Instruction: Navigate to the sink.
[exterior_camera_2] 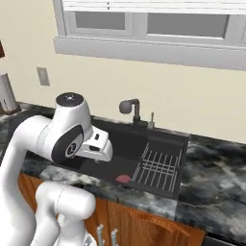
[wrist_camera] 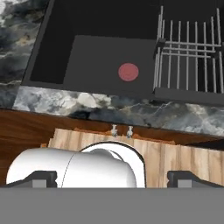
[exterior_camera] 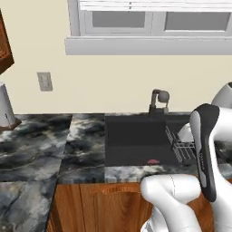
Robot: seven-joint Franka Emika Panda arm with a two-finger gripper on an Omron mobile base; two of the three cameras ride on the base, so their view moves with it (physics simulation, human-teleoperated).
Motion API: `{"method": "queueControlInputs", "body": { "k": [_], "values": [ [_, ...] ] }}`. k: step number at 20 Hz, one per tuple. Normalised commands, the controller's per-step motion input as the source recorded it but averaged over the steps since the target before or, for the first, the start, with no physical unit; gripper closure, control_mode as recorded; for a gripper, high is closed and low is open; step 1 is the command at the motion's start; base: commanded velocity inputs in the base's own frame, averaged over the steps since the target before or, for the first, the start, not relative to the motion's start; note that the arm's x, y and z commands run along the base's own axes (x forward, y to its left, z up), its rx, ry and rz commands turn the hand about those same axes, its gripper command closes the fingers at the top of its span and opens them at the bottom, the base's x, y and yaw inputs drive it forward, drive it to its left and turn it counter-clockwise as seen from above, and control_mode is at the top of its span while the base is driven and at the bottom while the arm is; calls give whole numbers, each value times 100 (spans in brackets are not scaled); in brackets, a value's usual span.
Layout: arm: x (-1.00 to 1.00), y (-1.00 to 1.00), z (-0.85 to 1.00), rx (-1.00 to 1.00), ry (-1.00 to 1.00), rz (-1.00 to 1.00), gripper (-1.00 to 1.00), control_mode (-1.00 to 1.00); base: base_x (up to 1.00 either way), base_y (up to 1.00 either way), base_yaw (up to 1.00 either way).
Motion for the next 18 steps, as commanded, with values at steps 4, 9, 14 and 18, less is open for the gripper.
{"method": "queueControlInputs", "body": {
  "k": [4,9,14,18],
  "values": [
    [0,0,0,0,0,0,-100,100,81,-43,65],
    [0,0,0,0,0,0,-100,100,84,-51,48],
    [0,0,0,0,0,0,-100,100,93,-3,-14],
    [0,0,0,0,0,0,-100,100,99,78,-58]
  ]
}}
